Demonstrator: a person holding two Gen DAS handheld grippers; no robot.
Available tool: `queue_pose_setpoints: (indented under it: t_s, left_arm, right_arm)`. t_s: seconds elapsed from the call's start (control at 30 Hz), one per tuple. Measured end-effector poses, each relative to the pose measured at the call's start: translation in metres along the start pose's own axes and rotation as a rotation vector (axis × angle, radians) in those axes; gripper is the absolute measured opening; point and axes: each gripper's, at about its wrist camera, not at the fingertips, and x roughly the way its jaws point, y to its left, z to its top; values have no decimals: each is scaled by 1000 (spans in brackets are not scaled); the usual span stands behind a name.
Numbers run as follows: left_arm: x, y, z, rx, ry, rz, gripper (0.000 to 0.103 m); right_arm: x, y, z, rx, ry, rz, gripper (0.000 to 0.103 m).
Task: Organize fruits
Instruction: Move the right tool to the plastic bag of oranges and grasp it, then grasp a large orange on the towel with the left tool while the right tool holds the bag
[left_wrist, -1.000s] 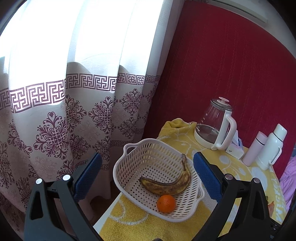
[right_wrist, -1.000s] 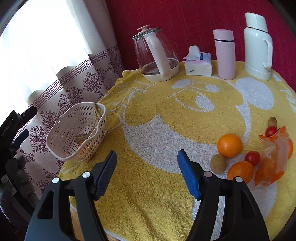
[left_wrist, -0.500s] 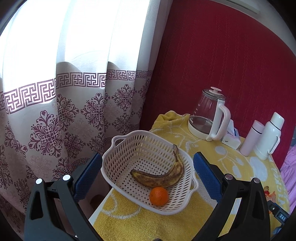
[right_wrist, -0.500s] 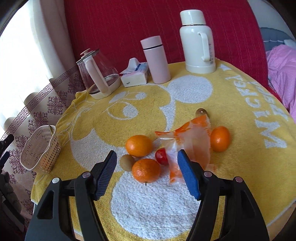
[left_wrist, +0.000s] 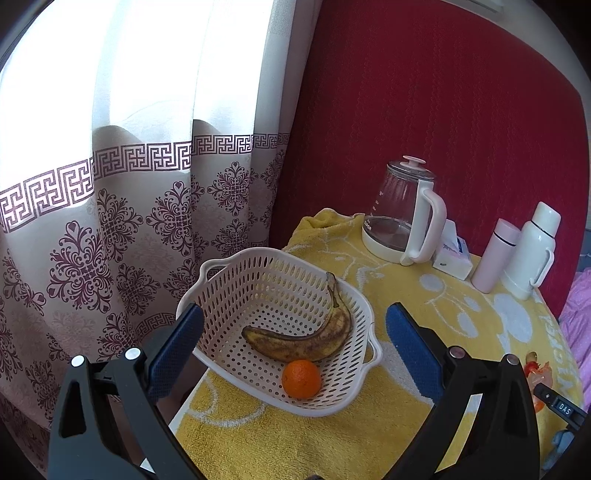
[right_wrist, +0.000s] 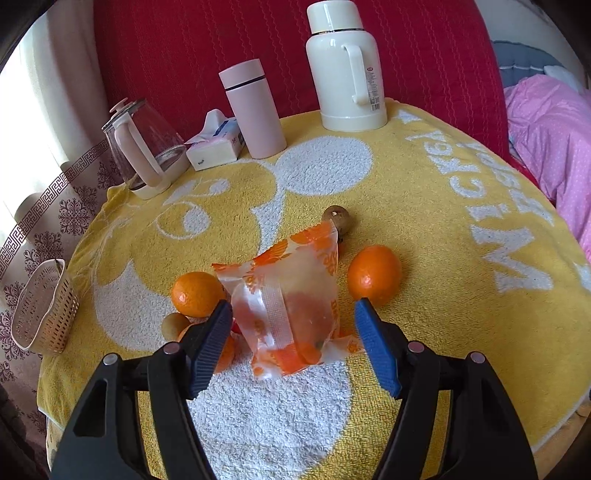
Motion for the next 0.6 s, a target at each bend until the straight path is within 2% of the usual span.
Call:
queue_pose_setpoints:
  t_s: [0.2,0.37,0.43,0.6]
  left_arm:
    - [2,-2,-1,5,8,-4,100]
    - [5,-4,-3,13,18,-6,100]
    - [6,-6,-4,18,22,-10,100]
    - [5,-11,-6,32,26,-18,100]
  right_arm:
    - [18,10,0,-70,39,-33,69]
    - [21,17,-2,-102,40,-21,69]
    - [19,17,-2,-106,39,-17,60]
    - [12,14,-4,-96,47,-1,53]
